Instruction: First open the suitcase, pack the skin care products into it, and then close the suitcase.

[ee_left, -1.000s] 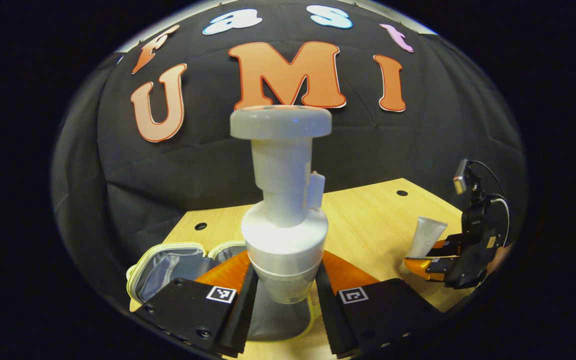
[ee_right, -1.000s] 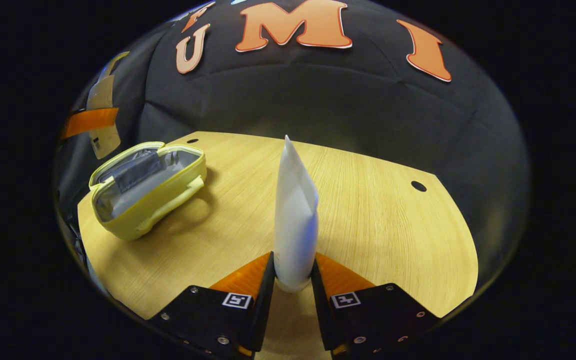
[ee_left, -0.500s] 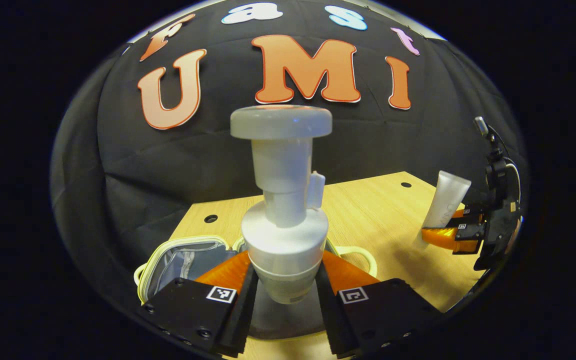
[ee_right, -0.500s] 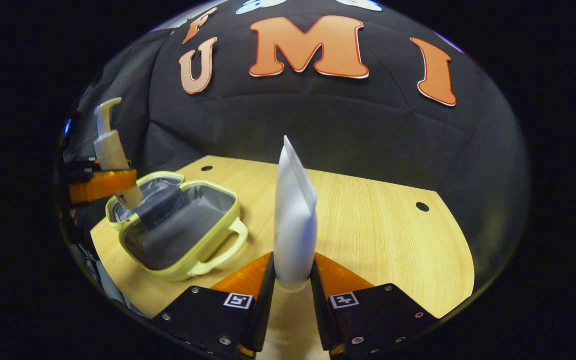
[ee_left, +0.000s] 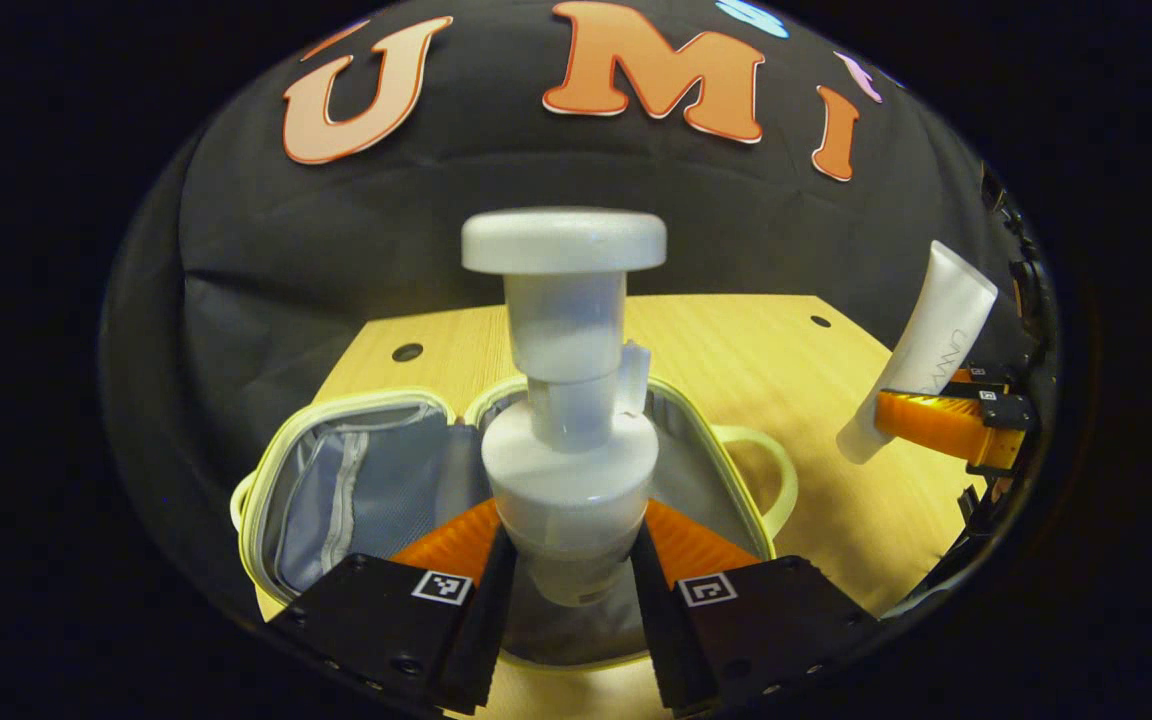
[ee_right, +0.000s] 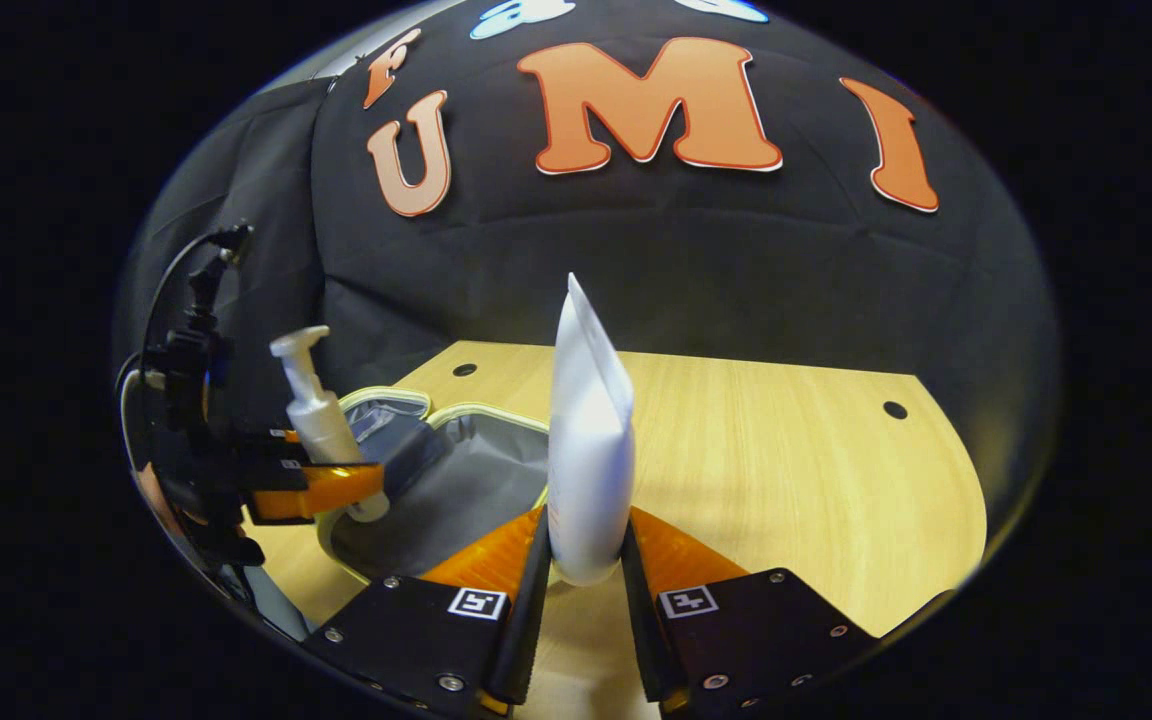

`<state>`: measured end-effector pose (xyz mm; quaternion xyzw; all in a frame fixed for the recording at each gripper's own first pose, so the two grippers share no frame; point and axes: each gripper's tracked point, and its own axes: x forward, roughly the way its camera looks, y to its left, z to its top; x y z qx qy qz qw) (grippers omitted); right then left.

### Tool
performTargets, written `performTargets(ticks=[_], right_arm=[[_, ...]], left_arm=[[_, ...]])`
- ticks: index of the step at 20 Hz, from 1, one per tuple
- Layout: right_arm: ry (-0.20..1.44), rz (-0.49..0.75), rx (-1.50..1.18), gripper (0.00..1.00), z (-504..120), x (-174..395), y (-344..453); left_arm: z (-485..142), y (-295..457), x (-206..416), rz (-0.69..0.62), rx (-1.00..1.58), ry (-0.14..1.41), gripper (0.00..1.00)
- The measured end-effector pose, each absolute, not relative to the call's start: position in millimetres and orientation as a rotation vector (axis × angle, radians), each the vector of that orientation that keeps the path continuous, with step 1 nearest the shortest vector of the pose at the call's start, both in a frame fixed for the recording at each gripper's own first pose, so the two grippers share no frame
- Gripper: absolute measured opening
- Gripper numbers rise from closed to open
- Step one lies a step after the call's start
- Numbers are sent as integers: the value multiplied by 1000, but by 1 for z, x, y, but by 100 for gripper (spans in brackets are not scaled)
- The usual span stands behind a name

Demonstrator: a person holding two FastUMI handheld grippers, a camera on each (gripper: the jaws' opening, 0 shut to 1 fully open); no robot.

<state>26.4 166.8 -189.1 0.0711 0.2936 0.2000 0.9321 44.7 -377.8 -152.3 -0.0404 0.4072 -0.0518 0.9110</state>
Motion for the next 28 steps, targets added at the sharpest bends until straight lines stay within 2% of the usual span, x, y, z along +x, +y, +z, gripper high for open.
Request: performTargets(ticks=[11,20,21,22,25,28], right_arm=[[680,499,234,41,-195,23,213],[752,530,273,41,-208,26,228],[764,531,281,46,-210,26,231],[772,532,290,42,-210,27,232],[792,548,314,41,-210,28,240],[814,557,318,41,-211,28,248]], left_arm=[[-219,-382,29,-78,-114,1150,60],[-262,-370,28,11,-47,1311,60],[-268,-373,27,13,-66,1329,60],[-275,-376,25,11,-86,1350,60],[-277,-370,30,49,-117,1317,60],[-267,-375,36,55,-144,1260,63]])
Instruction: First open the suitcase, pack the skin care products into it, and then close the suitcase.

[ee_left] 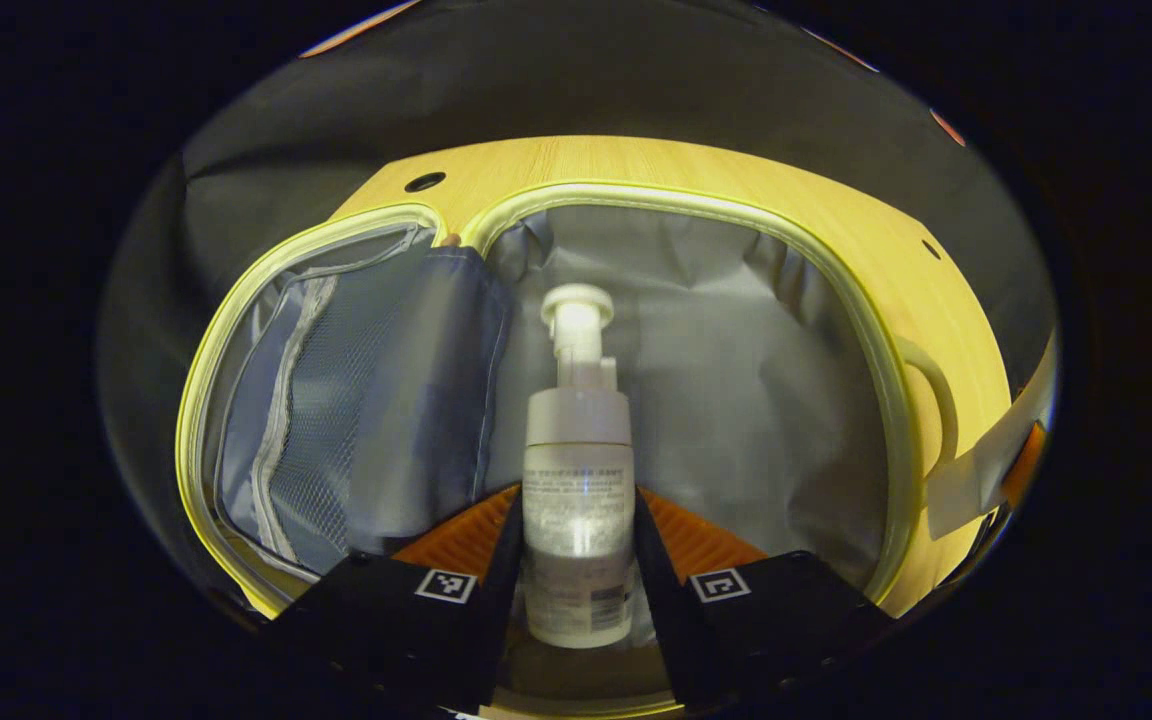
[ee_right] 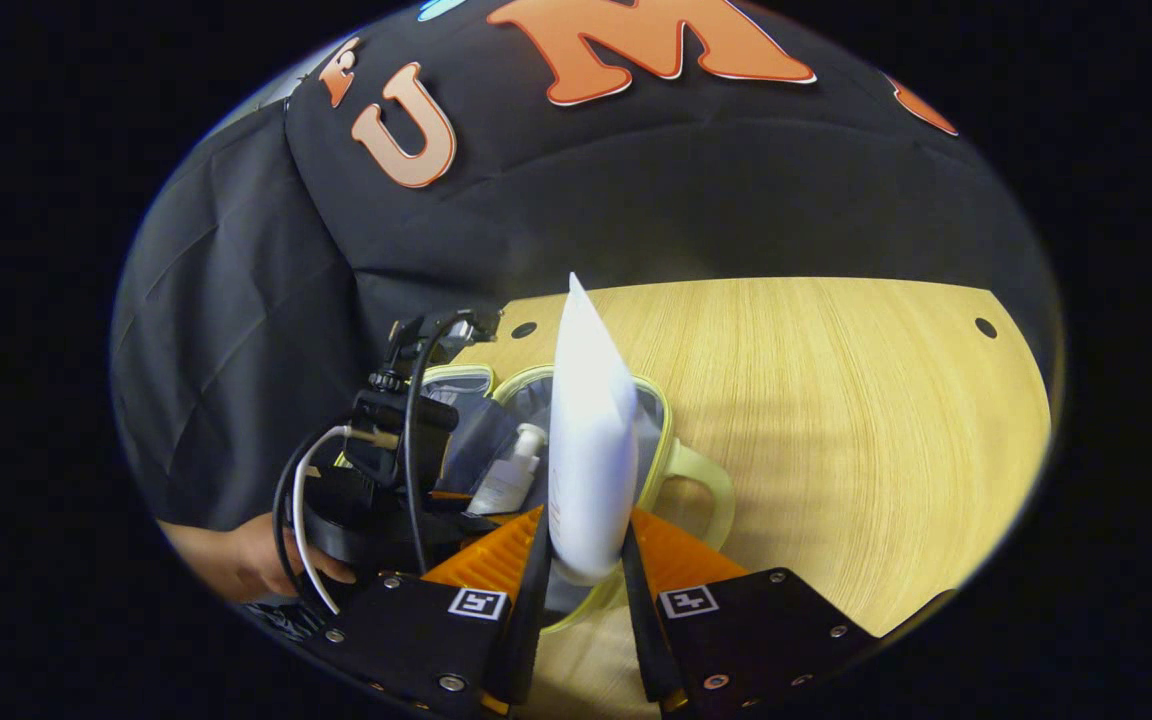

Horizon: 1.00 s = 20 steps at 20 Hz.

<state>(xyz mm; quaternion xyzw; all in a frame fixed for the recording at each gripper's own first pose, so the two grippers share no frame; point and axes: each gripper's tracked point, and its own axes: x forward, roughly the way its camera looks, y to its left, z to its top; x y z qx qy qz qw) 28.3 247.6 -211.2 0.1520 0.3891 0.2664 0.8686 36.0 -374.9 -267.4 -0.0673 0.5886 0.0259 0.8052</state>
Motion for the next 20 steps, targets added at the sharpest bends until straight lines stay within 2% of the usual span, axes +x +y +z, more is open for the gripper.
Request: performTargets(ticks=[1,4,5,6,10,11,12,13,14,18,19,20], right_arm=[[825,565,330,41,-212,28,252],[870,582,366,41,-217,28,262],[888,575,369,36,-221,28,263],[897,567,367,41,-225,30,264],[961,559,376,41,-237,27,271],[995,545,383,41,-244,26,271],[1027,531,384,36,-251,25,271],[1054,526,381,41,-258,22,273],[1072,528,379,42,-262,21,277],[1145,500,414,41,-270,26,290],[1173,488,427,36,-273,26,293],[1204,477,431,36,-277,28,297]], left_arm=[[-261,-375,38,60,-149,1235,65],[-234,-362,44,96,-118,1140,80],[-225,-357,46,104,-112,1115,80],[-218,-352,45,109,-103,1098,80],[-181,-306,46,201,-20,975,79],[-174,-293,43,233,-4,964,80],[-166,-280,38,266,5,959,79],[-160,-270,35,286,-2,951,75],[-158,-260,31,306,-14,944,79],[-155,-225,16,371,-47,942,80],[-155,-217,14,386,-59,942,79],[-157,-210,9,397,-68,946,80]])
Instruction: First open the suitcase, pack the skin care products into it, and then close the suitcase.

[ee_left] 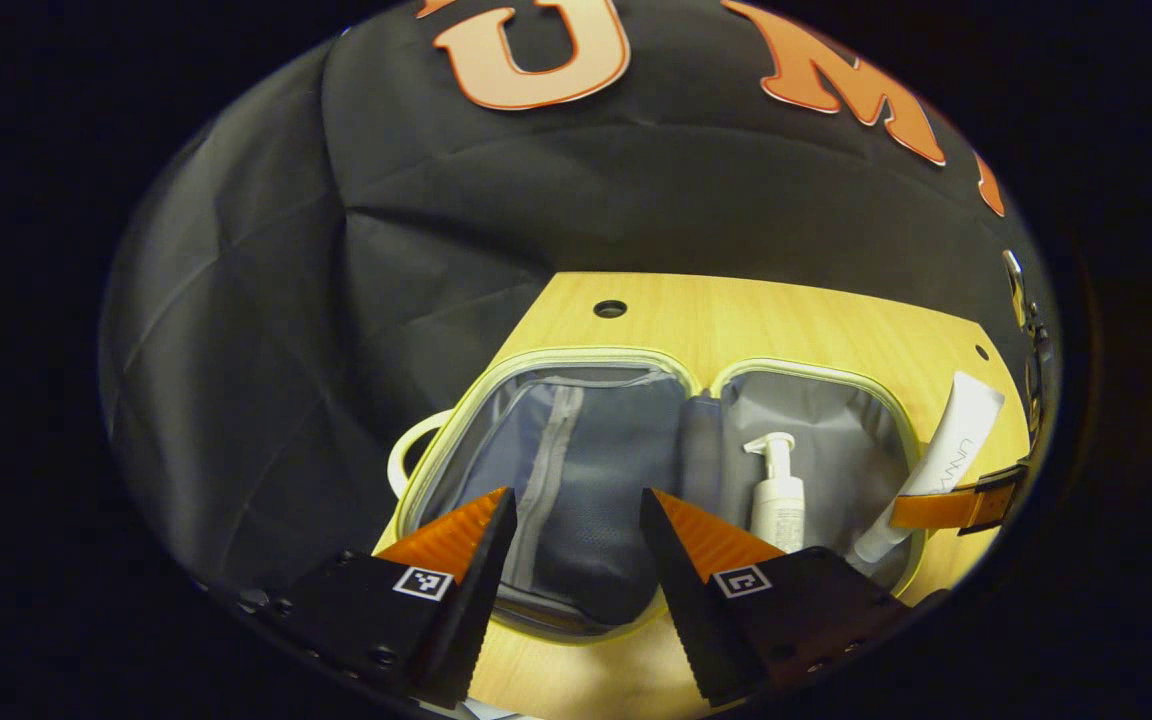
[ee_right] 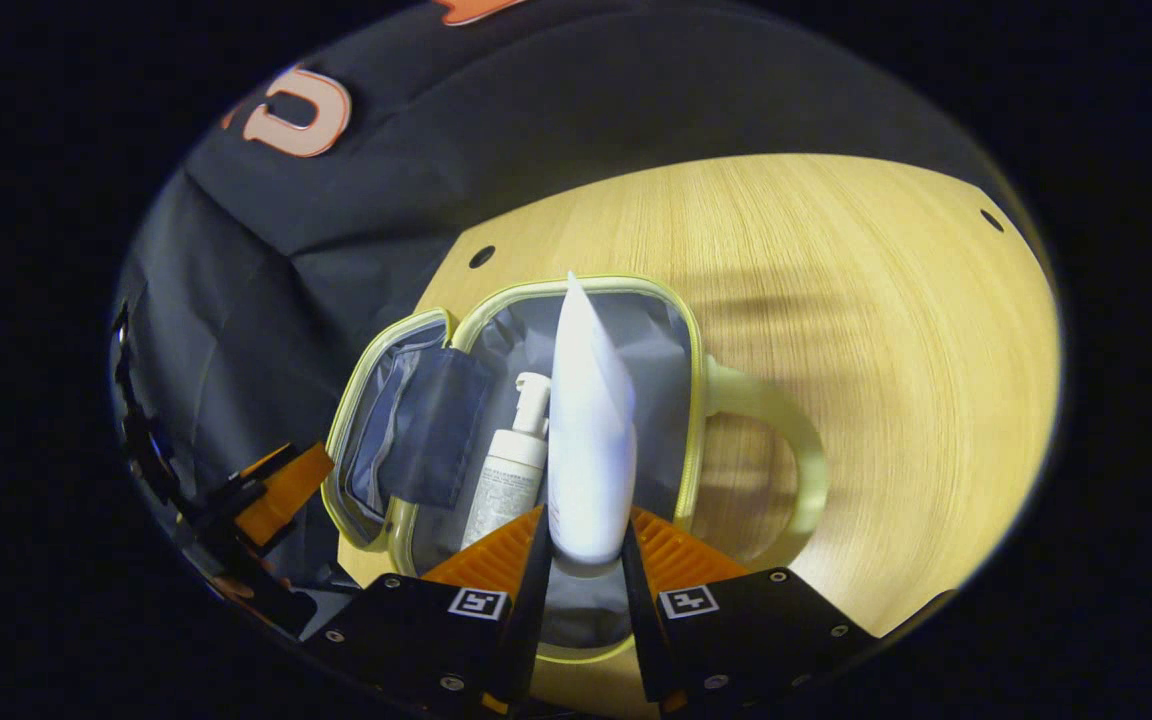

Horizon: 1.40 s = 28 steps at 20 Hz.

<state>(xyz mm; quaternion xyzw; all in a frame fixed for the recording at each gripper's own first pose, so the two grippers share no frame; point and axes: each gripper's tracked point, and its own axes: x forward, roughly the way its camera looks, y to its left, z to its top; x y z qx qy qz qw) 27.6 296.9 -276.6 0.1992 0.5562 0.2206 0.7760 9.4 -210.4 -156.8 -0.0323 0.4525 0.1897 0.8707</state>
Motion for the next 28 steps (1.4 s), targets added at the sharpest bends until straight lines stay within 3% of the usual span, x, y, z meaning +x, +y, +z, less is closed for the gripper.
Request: performTargets(ticks=[1,13,18,20,21,22,28], right_arm=[[1226,471,428,41,-279,28,302],[1461,304,380,41,-315,26,319],[1437,292,388,43,-313,30,321],[1426,282,414,49,-307,28,320],[1412,272,433,41,-303,28,317],[1403,268,457,49,-298,28,314],[1299,260,464,70,-267,31,291]], left_arm=[[-158,-203,6,408,-73,949,79],[-165,-157,0,434,-66,960,80],[-175,-133,-8,461,-92,971,80],[-174,-116,-12,490,-109,962,79],[-174,-107,-12,508,-122,951,79],[-175,-98,-14,527,-140,947,79],[-189,-46,-14,555,-182,931,79]])
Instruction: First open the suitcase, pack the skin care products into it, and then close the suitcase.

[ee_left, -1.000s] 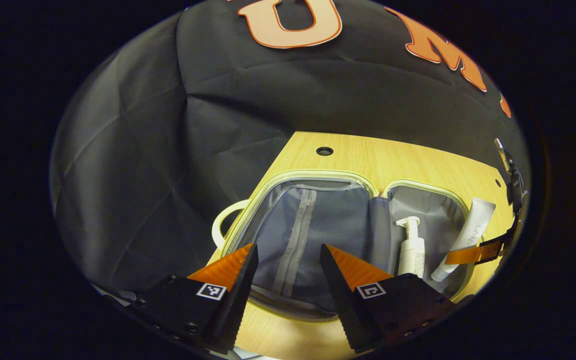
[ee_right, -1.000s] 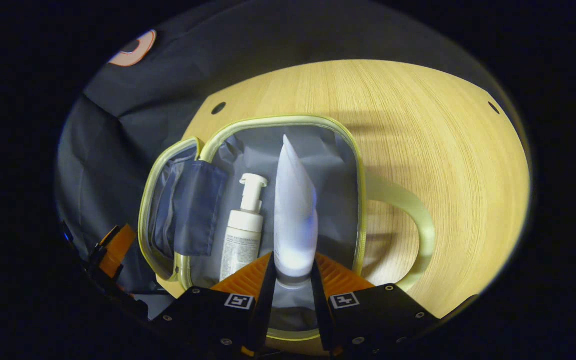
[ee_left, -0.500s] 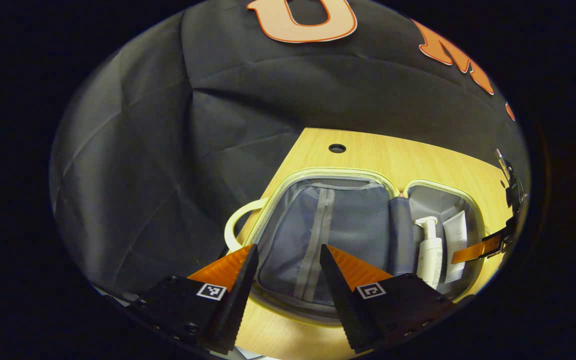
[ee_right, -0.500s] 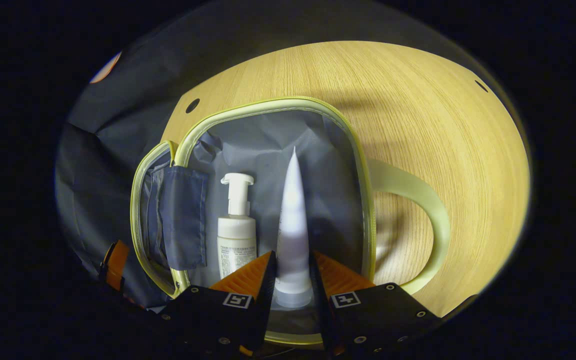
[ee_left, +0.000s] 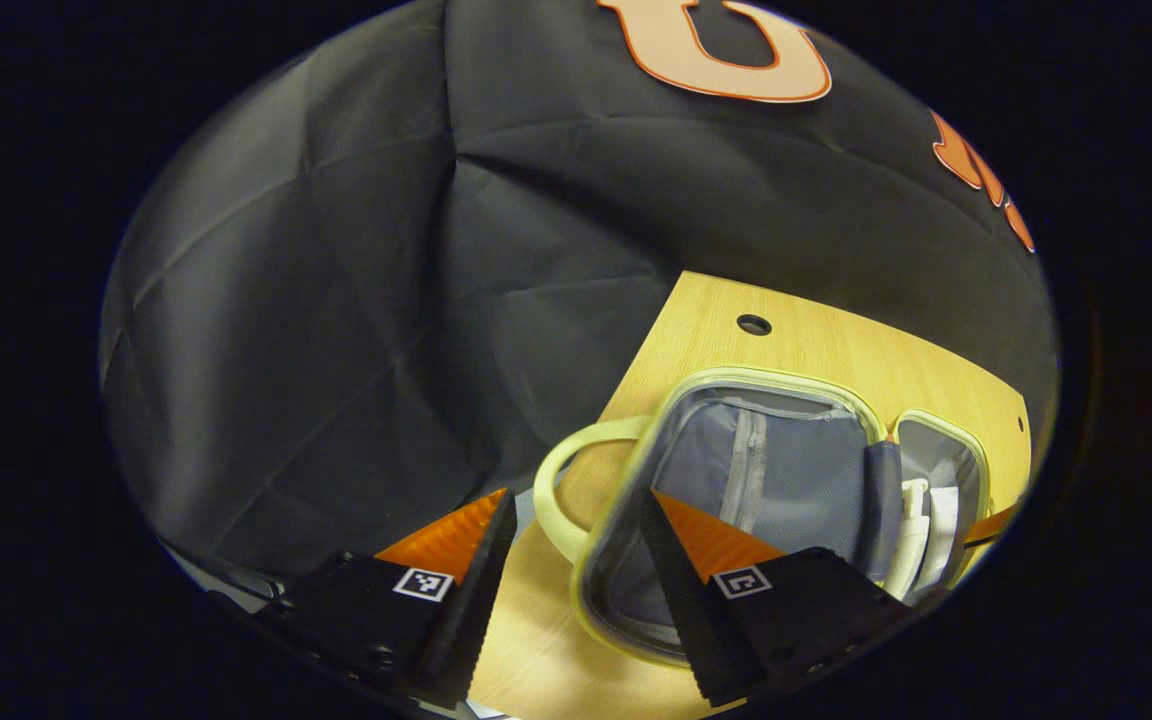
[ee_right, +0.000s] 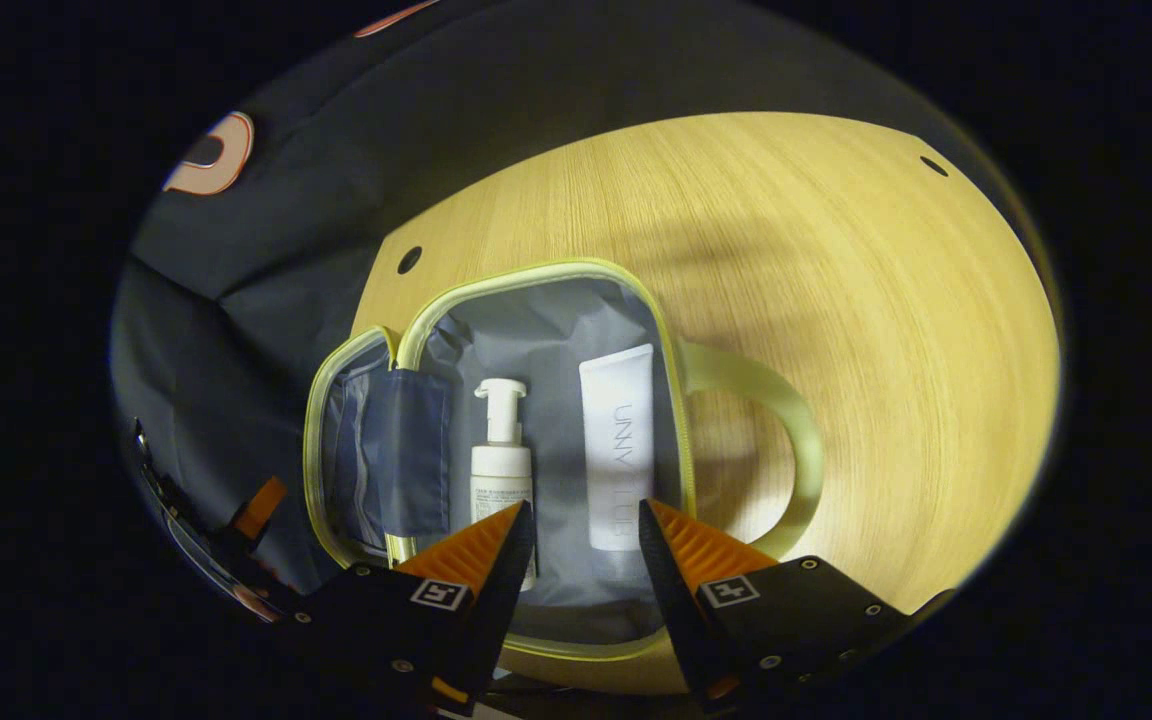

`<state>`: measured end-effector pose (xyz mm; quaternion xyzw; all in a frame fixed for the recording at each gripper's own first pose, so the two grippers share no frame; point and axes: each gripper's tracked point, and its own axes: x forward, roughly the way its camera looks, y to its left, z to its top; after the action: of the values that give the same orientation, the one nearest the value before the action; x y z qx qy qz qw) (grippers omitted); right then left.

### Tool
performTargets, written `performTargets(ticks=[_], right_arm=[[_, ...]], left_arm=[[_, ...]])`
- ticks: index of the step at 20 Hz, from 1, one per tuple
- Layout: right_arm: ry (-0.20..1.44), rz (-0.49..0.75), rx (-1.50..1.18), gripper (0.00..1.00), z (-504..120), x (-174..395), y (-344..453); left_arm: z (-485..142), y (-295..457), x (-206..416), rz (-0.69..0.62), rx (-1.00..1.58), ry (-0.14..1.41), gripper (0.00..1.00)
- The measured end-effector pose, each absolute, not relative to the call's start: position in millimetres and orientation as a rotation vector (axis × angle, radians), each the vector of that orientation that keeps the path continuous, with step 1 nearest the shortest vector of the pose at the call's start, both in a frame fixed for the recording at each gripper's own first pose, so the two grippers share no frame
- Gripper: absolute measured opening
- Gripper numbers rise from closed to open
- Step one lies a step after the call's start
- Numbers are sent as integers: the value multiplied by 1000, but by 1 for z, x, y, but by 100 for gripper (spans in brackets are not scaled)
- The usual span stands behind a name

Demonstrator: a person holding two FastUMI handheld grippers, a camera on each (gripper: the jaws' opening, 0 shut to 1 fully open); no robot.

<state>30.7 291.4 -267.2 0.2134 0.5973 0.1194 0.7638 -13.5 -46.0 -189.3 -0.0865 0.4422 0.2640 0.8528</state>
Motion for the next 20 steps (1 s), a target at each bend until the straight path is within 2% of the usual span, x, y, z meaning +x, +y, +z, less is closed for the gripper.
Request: performTargets(ticks=[1,3,6,7,9,15,20], right_arm=[[1266,268,466,72,-261,32,288],[1186,278,464,77,-247,36,275],[1050,247,483,89,-221,47,249],[1006,226,484,91,-212,49,240],[911,184,482,95,-193,55,220],[751,76,520,96,-143,49,169],[705,4,518,95,-130,39,138]], left_arm=[[-196,-43,-15,545,-199,950,84],[-207,-40,-13,529,-252,962,81],[-224,-32,-14,525,-307,981,81],[-228,-30,-11,521,-328,975,79],[-240,-29,-3,507,-382,965,81],[-254,-26,17,476,-531,905,87],[-254,-23,19,504,-727,827,87]])
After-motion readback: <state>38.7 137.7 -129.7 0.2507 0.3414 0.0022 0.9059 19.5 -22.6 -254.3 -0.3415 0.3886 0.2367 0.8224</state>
